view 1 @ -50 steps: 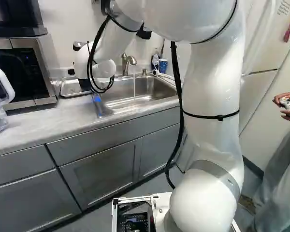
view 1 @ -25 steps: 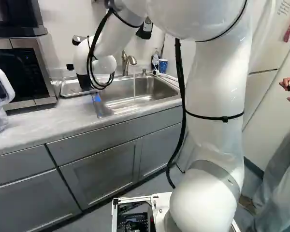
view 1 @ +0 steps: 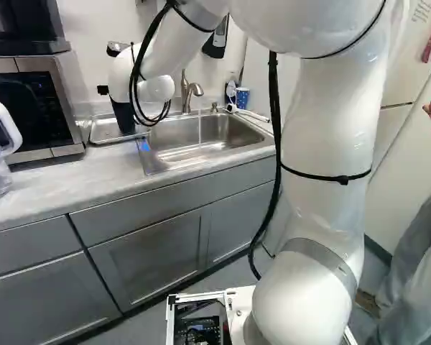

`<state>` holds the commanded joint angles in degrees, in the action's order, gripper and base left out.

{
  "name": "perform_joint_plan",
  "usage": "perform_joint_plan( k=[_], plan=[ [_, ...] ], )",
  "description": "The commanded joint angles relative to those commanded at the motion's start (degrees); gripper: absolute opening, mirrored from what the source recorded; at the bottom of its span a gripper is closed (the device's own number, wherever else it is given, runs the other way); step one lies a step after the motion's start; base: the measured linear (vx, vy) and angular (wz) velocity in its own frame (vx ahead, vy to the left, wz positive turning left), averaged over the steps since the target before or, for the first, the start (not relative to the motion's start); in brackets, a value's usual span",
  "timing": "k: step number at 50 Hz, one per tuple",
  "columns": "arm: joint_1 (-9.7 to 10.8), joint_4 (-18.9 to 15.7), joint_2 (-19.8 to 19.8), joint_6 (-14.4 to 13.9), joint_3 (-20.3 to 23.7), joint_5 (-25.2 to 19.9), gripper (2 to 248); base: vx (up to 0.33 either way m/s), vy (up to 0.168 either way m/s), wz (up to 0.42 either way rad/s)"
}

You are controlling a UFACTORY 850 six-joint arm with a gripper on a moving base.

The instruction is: Rinse the cup and place it in the tray

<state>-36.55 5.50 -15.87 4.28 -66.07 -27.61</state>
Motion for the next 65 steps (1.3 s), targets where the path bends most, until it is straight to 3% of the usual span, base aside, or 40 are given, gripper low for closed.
perform_joint_plan(
  k=[30, 65],
  plan=[
    [3.1, -0.4, 6.1, 0.0, 3.2, 0.0, 247, 0.000, 0.000, 0.000],
    [8.3, -9.4, 11.5, 0.0, 4.7, 2.4, 247, 0.000, 0.000, 0.000]
  ],
)
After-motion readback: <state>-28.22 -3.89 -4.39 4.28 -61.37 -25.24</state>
